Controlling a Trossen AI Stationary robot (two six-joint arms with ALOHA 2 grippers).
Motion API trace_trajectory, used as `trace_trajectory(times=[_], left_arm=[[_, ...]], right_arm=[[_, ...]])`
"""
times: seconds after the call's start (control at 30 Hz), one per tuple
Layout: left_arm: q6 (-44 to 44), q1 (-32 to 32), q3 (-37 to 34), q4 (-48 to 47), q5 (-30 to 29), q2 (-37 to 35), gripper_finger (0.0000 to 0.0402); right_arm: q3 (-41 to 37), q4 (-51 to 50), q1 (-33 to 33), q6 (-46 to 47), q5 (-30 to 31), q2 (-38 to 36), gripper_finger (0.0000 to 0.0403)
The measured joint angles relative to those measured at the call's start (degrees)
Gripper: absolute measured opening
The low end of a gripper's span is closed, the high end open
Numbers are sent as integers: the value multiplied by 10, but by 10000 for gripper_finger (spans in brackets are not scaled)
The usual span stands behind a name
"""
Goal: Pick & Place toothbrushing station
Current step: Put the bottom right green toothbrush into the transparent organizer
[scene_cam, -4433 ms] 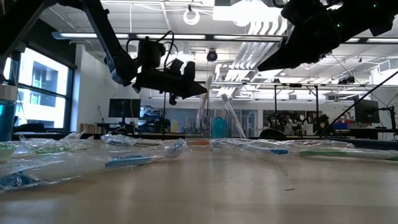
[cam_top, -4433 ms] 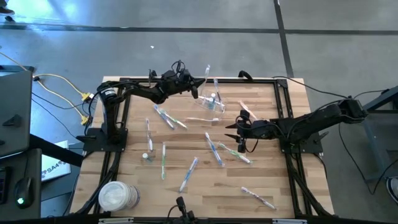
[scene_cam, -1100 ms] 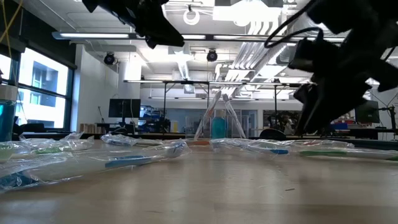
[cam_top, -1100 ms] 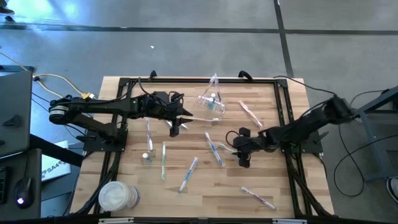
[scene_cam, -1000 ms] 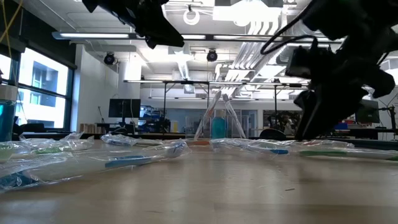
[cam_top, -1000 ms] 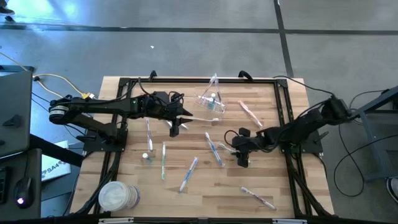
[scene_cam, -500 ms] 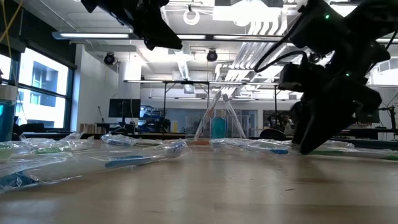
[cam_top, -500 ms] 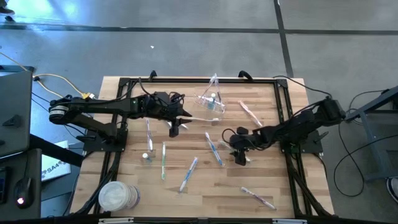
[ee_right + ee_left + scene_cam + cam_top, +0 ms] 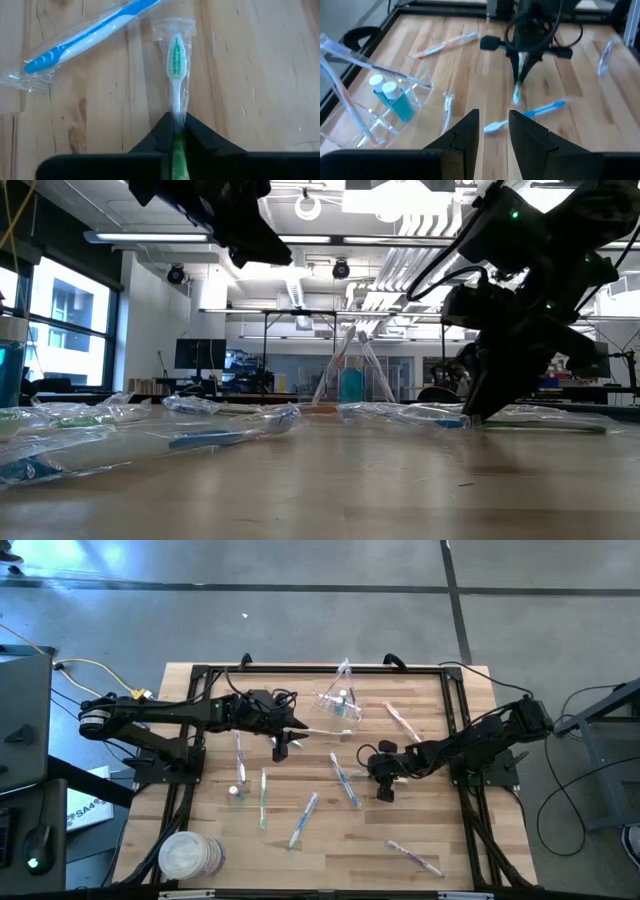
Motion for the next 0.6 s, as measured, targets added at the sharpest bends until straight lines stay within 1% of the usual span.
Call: trace_trajectory(times=[0.27,0.43,0.6], left_arm=[[-7,0,0,8,6,0,107],[-7,0,0,4,6,0,107],[-7,0,0,-1,6,0,107]], right_arm=[[-1,-6,3,-3,19,-10,7],[-2,-31,6,-1,60,-50,2],[-1,-53,12,1,112,-116,2]])
